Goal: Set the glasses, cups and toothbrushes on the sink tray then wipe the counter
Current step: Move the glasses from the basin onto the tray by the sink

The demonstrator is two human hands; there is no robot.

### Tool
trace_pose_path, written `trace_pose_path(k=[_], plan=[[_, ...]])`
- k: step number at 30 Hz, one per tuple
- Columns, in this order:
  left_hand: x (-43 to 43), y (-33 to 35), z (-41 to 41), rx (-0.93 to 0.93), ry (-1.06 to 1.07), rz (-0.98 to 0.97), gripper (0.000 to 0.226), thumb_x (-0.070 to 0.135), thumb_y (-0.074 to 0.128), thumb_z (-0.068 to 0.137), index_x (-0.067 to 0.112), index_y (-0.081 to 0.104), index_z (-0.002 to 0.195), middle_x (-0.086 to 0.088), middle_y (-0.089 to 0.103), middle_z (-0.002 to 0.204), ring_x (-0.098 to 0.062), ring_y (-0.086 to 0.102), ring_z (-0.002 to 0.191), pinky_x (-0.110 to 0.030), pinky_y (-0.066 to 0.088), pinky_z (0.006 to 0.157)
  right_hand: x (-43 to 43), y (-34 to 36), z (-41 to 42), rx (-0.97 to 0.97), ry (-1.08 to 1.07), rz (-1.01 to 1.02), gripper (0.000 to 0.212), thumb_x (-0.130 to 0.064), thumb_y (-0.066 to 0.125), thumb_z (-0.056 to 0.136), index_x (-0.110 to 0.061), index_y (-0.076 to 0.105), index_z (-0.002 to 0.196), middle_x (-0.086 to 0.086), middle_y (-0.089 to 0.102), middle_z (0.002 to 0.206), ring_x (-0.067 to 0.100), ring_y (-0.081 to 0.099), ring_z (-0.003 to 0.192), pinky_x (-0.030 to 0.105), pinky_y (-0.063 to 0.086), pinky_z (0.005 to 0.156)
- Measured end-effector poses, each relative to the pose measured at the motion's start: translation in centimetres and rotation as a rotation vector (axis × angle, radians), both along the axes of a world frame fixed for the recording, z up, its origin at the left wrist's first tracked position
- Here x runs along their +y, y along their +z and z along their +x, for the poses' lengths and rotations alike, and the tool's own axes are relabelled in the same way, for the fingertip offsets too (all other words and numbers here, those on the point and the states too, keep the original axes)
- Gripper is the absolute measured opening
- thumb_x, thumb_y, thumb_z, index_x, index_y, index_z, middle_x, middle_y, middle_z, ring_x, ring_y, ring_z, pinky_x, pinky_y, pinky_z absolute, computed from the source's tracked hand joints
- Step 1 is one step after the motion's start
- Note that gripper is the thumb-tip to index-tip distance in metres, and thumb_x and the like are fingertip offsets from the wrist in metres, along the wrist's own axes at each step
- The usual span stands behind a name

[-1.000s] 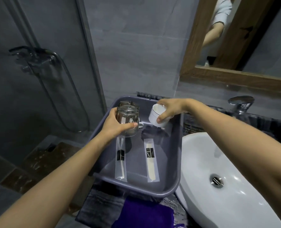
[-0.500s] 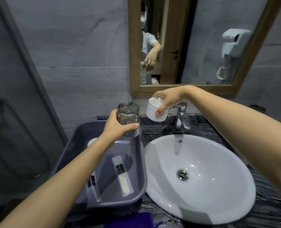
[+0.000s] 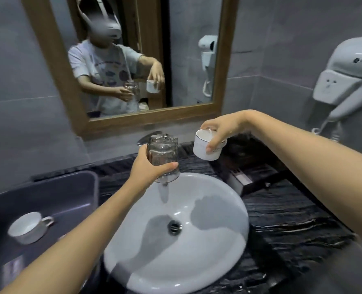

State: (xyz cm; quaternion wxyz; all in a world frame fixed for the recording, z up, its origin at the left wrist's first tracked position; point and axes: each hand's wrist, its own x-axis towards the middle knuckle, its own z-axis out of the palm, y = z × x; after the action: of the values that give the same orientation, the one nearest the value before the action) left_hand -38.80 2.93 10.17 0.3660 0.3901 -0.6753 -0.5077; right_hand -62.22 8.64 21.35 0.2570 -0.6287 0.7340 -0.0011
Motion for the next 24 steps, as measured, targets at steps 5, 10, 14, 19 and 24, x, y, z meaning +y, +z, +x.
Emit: trace_pose_path(k=[5,10,14,19,24], plan=[[0.5,-0.8,-9.2,0.013,-0.029,0.028,0.079,0.020,0.089,0.055,0.021,0.043,0.119,0.003,0.062,0.112,-0.013,0.062,0.101,-0.028,0.052,0.082,0.4,-1.1,-9.0,-0.023,-0.058,0.024,0.072,-0.045,0.079,0.063,-0.022,0.045,0.121,-0.011,0.053,0.095,0.015,0.054,0.092,0.026,0.043,0.072],[0.7,-1.6,-16.4,0.020,0.020,0.040,0.076,0.021,0.087,0.060,0.020,0.041,0.120,0.012,0.057,0.103,0.001,0.056,0.092,-0.014,0.043,0.068,0.0,-3.0,-16.9,0.024,-0.108,0.017,0.075,-0.036,0.076,0.075,-0.019,0.036,0.136,0.001,0.051,0.124,0.025,0.056,0.111,0.040,0.050,0.093],[0.4,-2.7,-19.1,0.001,0.064,0.048,0.074,0.020,0.086,0.061,0.022,0.040,0.118,0.012,0.056,0.101,-0.002,0.056,0.092,-0.017,0.045,0.072,-0.5,-5.5,-21.0,0.049,-0.121,0.024,0.071,-0.029,0.074,0.078,-0.011,0.038,0.136,0.007,0.047,0.133,0.027,0.051,0.117,0.042,0.047,0.100],[-0.4,-4.0,-21.3,-0.025,0.073,0.075,0.073,0.019,0.086,0.061,0.026,0.039,0.116,0.017,0.056,0.100,0.000,0.055,0.092,-0.022,0.046,0.078,-1.2,-9.8,-25.1,0.036,-0.195,-0.016,0.077,-0.028,0.075,0.075,-0.014,0.034,0.139,0.006,0.046,0.133,0.022,0.047,0.112,0.034,0.043,0.095],[-1.4,-5.2,-23.8,-0.047,0.066,0.097,0.076,0.016,0.085,0.063,0.020,0.039,0.123,0.019,0.054,0.097,0.006,0.053,0.087,-0.013,0.042,0.068,-2.2,-13.3,-28.1,0.104,-0.229,-0.036,0.084,-0.033,0.078,0.068,-0.016,0.034,0.138,0.009,0.046,0.134,0.028,0.050,0.117,0.039,0.046,0.095]])
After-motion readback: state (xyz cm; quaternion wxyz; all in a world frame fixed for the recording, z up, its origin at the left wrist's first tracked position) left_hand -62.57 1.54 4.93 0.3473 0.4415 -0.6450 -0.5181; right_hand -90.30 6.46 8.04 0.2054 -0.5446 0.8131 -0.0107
